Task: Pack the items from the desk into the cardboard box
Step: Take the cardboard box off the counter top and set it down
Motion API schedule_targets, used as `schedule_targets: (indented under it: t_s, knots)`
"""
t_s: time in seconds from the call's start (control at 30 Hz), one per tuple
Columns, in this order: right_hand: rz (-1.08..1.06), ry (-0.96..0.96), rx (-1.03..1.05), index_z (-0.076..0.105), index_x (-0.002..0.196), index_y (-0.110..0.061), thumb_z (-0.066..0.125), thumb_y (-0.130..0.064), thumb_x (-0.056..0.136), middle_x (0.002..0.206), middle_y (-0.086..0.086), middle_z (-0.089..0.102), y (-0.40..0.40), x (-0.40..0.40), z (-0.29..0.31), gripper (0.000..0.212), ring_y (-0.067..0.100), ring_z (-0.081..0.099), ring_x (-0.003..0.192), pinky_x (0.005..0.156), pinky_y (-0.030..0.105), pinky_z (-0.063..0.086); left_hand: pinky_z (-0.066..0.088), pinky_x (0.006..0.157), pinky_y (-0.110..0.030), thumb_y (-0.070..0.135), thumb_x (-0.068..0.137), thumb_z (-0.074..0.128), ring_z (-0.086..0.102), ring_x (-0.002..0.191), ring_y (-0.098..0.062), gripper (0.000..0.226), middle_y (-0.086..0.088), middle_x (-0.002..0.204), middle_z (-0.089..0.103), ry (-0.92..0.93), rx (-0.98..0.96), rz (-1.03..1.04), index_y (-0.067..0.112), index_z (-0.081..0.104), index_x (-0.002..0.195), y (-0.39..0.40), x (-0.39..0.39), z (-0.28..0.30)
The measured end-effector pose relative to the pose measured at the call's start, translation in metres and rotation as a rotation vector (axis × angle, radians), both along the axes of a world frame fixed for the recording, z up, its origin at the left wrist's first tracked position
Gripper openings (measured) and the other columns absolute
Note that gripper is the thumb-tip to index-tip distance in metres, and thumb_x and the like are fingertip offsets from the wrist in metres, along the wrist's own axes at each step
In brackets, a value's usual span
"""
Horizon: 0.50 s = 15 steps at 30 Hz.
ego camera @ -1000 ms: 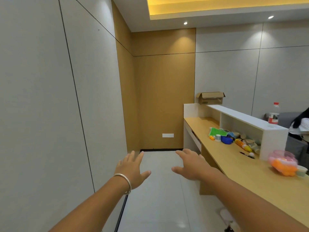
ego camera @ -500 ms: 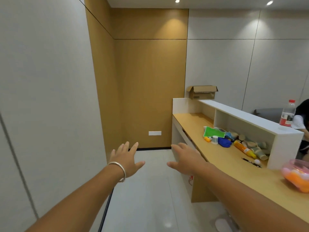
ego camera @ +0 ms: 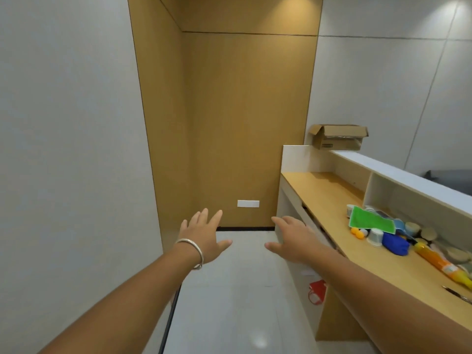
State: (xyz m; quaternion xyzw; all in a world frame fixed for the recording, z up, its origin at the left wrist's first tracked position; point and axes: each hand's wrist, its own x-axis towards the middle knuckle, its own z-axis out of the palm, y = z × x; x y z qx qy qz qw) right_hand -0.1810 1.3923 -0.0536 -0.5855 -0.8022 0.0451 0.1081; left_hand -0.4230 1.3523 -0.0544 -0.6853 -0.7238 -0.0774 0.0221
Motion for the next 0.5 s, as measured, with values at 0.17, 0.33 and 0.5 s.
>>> schedule_targets:
  t_s: [0.17, 0.33, 0.5]
  knots:
    - [0.058, 0.016, -0.006, 0.018, 0.150, -0.032, 0.050, -0.067, 0.083, 0.157, 0.000, 0.024, 0.096, -0.046, -0.019, 0.081, 0.022, 0.019, 0.144, 0.116, 0.053, 0.018, 0.006, 0.116, -0.048, 0.072, 0.084, 0.036, 0.000, 0.147, -0.023, 0.084, -0.003, 0.161, 0.000, -0.007, -0.018, 0.057, 0.036, -0.001, 0.151, 0.077, -0.039, -0.012]
    - [0.106, 0.035, 0.004, 0.018, 0.149, -0.033, 0.050, -0.066, 0.084, 0.157, -0.001, 0.024, 0.211, -0.081, -0.033, 0.080, 0.022, 0.019, 0.144, 0.116, 0.054, 0.019, 0.006, 0.117, -0.048, 0.070, 0.085, 0.036, -0.001, 0.147, -0.022, 0.083, -0.003, 0.161, -0.001, 0.008, -0.034, 0.102, 0.037, -0.002, 0.151, 0.178, -0.068, -0.022]
    - [0.134, 0.045, 0.053, 0.021, 0.148, -0.032, 0.050, -0.065, 0.084, 0.153, 0.000, 0.030, 0.342, -0.095, -0.026, 0.078, 0.021, 0.025, 0.140, 0.114, 0.050, 0.022, 0.005, 0.117, -0.047, 0.069, 0.086, 0.037, -0.002, 0.147, -0.021, 0.083, -0.004, 0.161, -0.002, 0.029, -0.034, 0.118, 0.036, -0.003, 0.151, 0.301, -0.081, -0.013]
